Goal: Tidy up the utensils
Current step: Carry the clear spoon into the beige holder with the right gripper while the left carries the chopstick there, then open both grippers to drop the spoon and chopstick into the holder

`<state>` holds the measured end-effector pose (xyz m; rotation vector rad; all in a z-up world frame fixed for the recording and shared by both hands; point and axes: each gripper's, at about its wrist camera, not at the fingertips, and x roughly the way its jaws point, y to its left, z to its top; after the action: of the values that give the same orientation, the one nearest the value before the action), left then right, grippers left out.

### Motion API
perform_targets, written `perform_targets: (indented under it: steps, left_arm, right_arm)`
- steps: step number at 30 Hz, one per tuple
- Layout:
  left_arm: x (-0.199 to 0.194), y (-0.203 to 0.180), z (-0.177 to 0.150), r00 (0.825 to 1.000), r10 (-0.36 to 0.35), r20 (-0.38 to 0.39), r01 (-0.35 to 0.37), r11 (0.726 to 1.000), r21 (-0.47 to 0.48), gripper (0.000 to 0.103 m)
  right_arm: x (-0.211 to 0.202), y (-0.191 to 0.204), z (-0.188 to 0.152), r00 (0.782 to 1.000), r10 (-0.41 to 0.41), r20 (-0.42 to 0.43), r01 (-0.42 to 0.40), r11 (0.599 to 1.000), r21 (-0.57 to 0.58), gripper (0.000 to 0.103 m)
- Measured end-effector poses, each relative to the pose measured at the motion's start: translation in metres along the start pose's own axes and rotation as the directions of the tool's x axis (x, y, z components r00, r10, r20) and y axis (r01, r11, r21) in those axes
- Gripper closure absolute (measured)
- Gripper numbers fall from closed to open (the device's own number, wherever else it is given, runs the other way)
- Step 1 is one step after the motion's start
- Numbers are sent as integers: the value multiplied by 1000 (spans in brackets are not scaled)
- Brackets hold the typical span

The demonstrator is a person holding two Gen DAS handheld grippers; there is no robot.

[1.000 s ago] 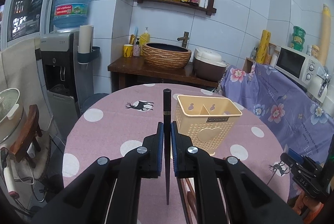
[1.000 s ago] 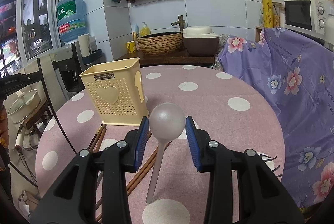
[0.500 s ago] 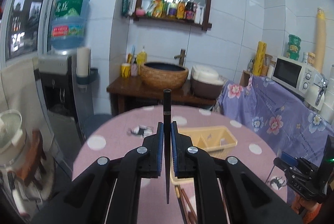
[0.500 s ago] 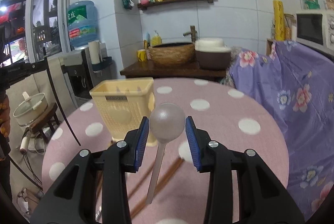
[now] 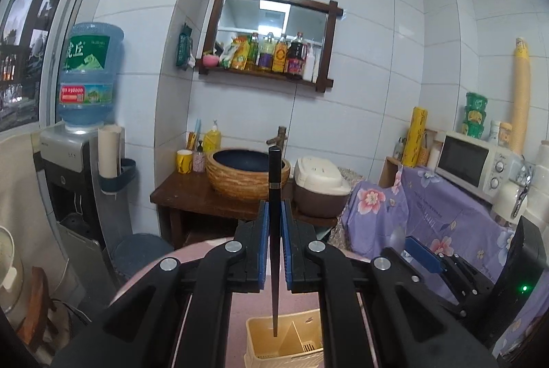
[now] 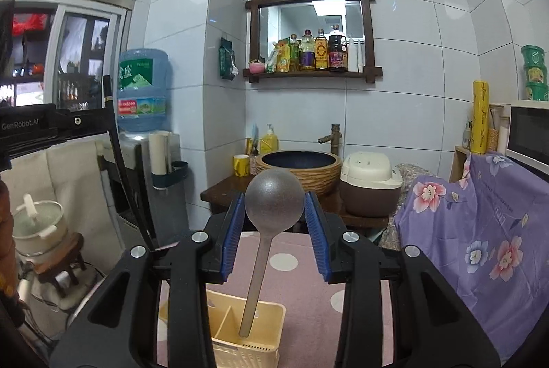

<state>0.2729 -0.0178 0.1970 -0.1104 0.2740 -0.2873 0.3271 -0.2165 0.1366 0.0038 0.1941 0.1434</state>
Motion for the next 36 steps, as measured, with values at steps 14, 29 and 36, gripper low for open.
perform_targets:
  steps: [14,29,36]
  left_arm:
    - [52,11,-108,980,6,-201,-16,999,-48,95]
    - [31,11,-112,985,15,-172,-19,1000,-22,61]
    - [0,20,-134,976,-11,-220,0,999,-47,37]
  right_arm:
    - [31,17,-97,987,-23,-159,16,999,-45,66]
    - [10,15,-106,988,-7,-153,4,1000,-20,47]
    - [-34,4,-113,984,-3,-179,5,1000,9,38]
